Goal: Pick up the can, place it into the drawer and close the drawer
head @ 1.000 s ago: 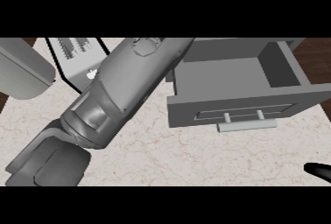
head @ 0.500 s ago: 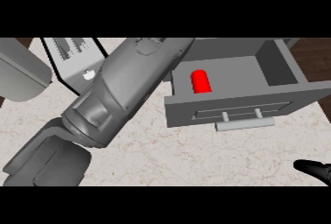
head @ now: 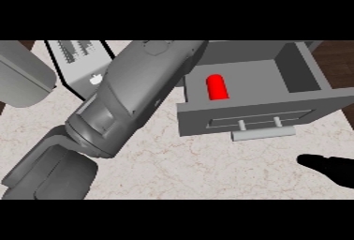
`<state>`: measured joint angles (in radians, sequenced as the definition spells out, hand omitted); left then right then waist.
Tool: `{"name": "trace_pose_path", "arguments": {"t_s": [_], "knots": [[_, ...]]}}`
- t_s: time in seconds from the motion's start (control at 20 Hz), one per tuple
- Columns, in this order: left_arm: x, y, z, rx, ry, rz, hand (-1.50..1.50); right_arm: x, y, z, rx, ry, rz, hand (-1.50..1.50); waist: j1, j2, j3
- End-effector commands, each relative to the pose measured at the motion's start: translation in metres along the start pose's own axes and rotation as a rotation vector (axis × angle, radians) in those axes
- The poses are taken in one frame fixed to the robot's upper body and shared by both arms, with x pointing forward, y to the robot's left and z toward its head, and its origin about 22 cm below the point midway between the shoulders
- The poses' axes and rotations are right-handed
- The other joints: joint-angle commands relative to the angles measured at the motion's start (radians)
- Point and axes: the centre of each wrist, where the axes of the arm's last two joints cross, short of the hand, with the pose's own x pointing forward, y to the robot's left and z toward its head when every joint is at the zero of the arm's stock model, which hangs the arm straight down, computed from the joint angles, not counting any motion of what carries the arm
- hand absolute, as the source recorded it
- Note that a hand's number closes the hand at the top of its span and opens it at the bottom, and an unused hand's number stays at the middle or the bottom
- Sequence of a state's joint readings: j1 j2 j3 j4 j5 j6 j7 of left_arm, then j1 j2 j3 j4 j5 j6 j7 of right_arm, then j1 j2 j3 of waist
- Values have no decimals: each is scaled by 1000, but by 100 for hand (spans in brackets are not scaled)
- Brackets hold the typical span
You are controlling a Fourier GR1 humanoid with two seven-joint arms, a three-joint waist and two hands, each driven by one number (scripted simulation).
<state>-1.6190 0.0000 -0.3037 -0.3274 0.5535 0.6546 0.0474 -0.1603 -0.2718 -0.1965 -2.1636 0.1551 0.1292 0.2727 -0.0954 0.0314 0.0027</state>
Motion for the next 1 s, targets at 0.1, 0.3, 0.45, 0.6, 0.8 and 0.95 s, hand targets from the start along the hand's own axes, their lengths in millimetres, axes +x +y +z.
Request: {"name": "trace_pose_path", "arguments": {"t_s": [0.1, 0.3, 0.45, 0.6, 0.8, 0.95], "knots": [[1, 1, -1, 5, 12, 56, -150, -3, 11, -21, 62, -46, 219, -150, 20, -3, 0], [0, 1, -2, 21, -15, 45, -150, -14, 44, -31, 98, -70, 341, -150, 42, -2, -1], [0, -1, 1, 15, -42, 34, -150, -31, 61, -51, 128, -59, 412, -150, 64, -8, -1], [-1, 2, -4, 24, -27, -1, -150, -32, 78, -56, 156, -75, 468, -150, 73, -14, -2], [-8, 3, -2, -4, -27, 3, -150, -81, 95, -60, 222, -42, 602, -150, 86, -12, -1], [-10, 4, -2, -13, -3, 22, -150, -89, 110, -78, 215, -50, 656, -150, 93, -16, -1]]}}
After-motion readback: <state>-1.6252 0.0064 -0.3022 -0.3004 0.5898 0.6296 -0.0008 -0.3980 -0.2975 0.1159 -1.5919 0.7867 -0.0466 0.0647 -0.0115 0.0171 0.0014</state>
